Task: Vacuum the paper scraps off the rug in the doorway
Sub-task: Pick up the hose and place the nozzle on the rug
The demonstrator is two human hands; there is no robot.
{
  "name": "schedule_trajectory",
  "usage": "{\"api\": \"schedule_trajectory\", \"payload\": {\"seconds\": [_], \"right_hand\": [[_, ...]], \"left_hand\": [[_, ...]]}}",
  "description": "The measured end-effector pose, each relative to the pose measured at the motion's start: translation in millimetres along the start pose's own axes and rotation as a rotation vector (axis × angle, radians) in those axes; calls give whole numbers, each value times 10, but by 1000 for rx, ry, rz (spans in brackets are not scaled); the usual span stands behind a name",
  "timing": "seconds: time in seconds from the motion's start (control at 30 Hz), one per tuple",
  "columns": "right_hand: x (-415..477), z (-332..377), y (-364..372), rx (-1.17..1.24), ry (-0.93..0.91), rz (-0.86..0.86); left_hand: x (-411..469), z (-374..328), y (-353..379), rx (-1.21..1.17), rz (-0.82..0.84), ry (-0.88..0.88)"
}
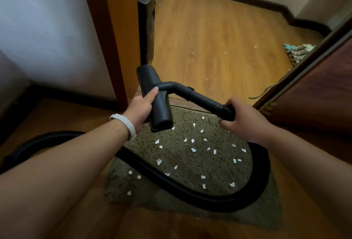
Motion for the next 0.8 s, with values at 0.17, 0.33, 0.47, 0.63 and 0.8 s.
{"api": "schedule_trajectory", "payload": {"seconds": [0.17, 0.33, 0.47, 0.63, 0.8], "right_hand": [[42, 8, 134, 198, 111, 355], [-33, -15, 483, 269, 102, 397], [-83, -69, 669, 15, 23, 124], [-38, -26, 651, -41, 10, 93], [-10, 116, 617, -40, -36, 68]], "left_hand": [[-25, -8, -15, -28, 26, -8], [-119, 46, 46, -4, 111, -1], [-166, 119, 71, 13, 143, -79], [-165, 175, 61, 70, 139, -145], [-169, 51, -154, 254, 177, -126]]}}
Point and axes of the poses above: each hand's wrist, its own x-axis towards the middle knuckle, its own y-axis out of the palm, z = x × y, the point moved 1 cm from there along x, towards the middle knuckle, and after that the axes turned 15 degrees about y, right-handed, at the moved point
